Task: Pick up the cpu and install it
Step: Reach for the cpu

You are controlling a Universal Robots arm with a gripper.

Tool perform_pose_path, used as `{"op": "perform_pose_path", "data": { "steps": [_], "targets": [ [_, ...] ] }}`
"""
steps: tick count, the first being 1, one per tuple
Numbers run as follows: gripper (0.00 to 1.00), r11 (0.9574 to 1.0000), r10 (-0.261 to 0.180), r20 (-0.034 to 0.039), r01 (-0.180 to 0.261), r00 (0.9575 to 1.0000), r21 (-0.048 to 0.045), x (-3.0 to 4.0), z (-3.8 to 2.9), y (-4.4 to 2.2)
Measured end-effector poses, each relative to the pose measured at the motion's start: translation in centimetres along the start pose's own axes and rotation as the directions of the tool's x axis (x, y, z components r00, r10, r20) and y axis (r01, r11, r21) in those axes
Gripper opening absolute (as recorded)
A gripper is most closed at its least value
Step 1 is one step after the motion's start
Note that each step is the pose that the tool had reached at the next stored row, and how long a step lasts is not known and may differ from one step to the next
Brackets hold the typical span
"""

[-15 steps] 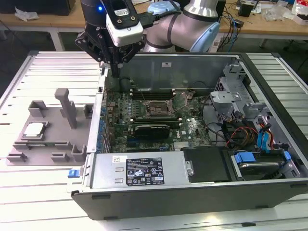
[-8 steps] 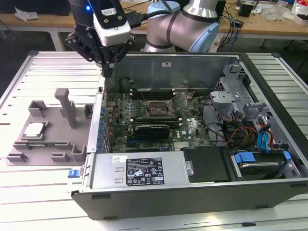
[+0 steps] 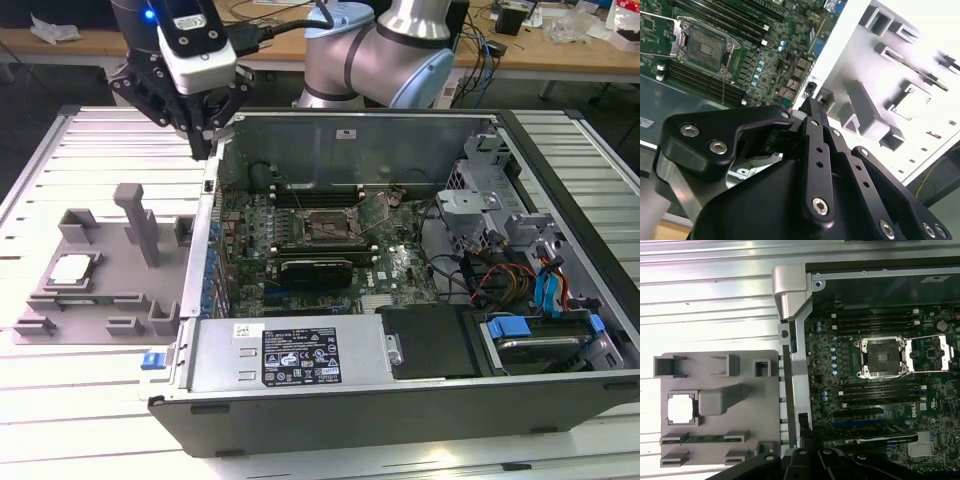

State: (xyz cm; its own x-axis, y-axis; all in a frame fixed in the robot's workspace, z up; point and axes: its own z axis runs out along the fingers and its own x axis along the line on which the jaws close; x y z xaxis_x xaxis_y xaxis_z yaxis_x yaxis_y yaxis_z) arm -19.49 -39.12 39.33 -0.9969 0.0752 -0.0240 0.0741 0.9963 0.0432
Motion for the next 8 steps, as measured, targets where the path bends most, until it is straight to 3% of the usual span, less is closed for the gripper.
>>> {"op": "perform_pose_path", "data": {
  "steps": [7, 8],
  "targets": [
    [0.11, 1.0000, 0.000, 0.0000, 0.000, 1.0000, 0.0000, 1.39, -0.03, 0.15],
    [0.11, 1.0000, 0.000, 0.0000, 0.000, 1.0000, -0.0001, 1.90, -0.03, 0.23]
  ]
}}
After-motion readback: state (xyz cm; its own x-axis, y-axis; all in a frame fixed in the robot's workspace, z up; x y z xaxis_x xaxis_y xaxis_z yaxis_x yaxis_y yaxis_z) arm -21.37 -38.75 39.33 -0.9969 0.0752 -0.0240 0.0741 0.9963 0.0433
